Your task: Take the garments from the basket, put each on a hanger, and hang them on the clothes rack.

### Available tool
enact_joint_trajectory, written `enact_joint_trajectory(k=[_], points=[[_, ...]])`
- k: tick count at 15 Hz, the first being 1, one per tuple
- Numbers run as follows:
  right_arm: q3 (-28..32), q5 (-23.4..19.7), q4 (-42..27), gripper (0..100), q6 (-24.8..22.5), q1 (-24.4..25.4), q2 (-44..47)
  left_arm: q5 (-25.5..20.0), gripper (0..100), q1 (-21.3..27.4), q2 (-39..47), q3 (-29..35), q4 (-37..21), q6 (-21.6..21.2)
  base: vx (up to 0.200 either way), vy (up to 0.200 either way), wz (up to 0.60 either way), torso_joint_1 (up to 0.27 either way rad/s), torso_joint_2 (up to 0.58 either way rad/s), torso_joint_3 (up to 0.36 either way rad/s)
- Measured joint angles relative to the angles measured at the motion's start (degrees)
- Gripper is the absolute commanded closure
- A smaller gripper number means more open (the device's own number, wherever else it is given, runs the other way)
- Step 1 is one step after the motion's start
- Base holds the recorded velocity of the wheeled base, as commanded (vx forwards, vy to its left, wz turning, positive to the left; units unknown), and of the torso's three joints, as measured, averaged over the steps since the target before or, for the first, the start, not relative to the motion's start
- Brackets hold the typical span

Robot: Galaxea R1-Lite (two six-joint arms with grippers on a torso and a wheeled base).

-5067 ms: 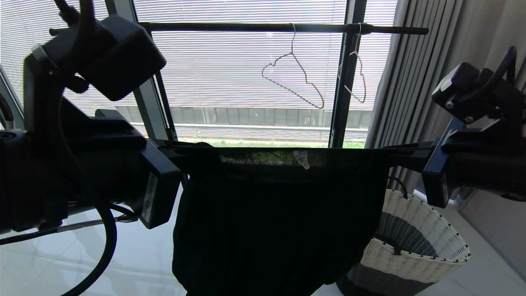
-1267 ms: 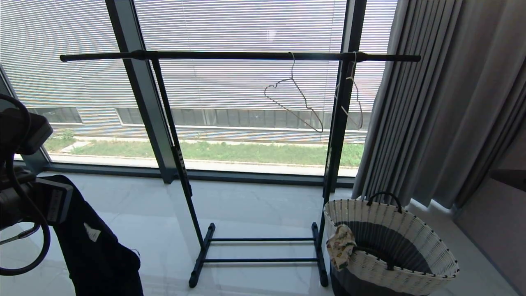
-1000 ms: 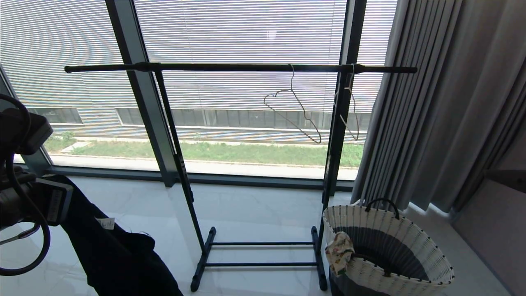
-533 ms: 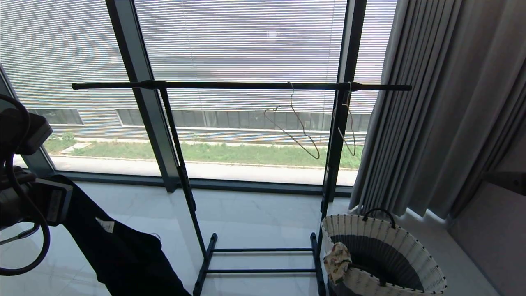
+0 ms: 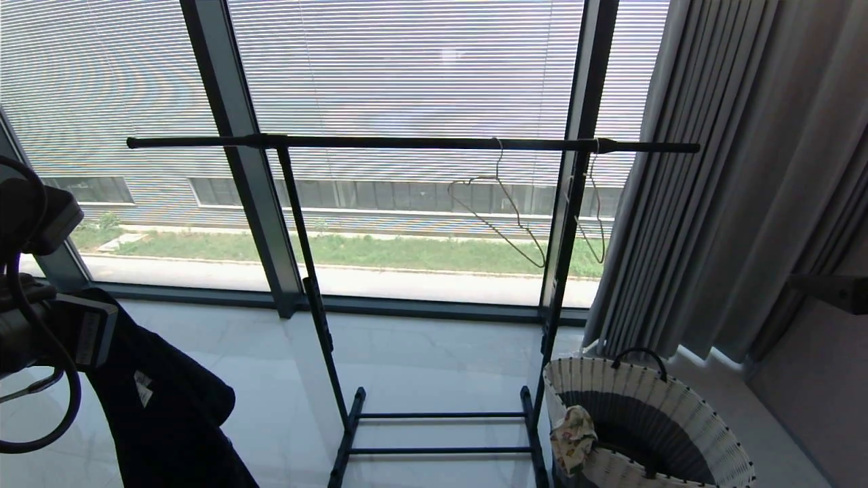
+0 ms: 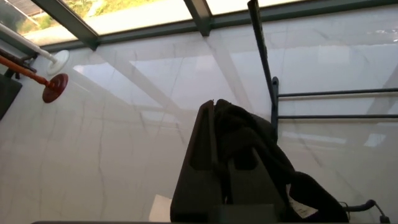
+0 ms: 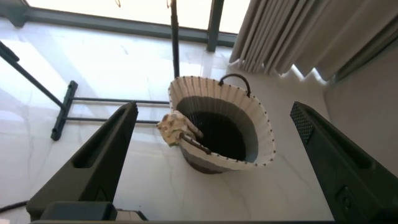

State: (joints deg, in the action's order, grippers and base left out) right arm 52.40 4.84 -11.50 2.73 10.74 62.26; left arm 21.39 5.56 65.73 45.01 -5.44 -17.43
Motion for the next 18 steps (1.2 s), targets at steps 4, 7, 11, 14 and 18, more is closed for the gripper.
enact_joint_trajectory(k=[4,7,11,14,18], points=[[-2.68,-0.27,4.88,0,-0.05,-0.13,0.5,-0.13,100,0.09,-0.09,-0.15,0.07,0.09,0.0,0.0,0.0,0.0,0.0,0.0],[-3.45,-2.63,9.03,0,-0.16,-0.07,1.88,-0.35,100,0.06,-0.13,-0.22,0.05,0.11,0.2,0.0,0.0,-0.004,0.0,0.004],[-3.54,-5.22,10.87,0,-1.94,-0.05,3.84,-0.38,100,0.06,-0.38,-0.2,0.05,0.13,0.2,0.0,0.0,0.01,0.0,0.002],[-3.39,-5.28,13.28,0,-3.11,-0.05,6.05,-0.4,100,0.17,-0.57,-0.17,0.09,0.11,0.2,0.0,0.0,0.001,0.0,0.004],[-3.3,-4.52,17.07,0,-3.39,-0.09,10.51,-0.4,100,0.28,-0.6,0.0,0.09,-0.02,0.2,0.0,0.0,0.002,0.0,0.004]])
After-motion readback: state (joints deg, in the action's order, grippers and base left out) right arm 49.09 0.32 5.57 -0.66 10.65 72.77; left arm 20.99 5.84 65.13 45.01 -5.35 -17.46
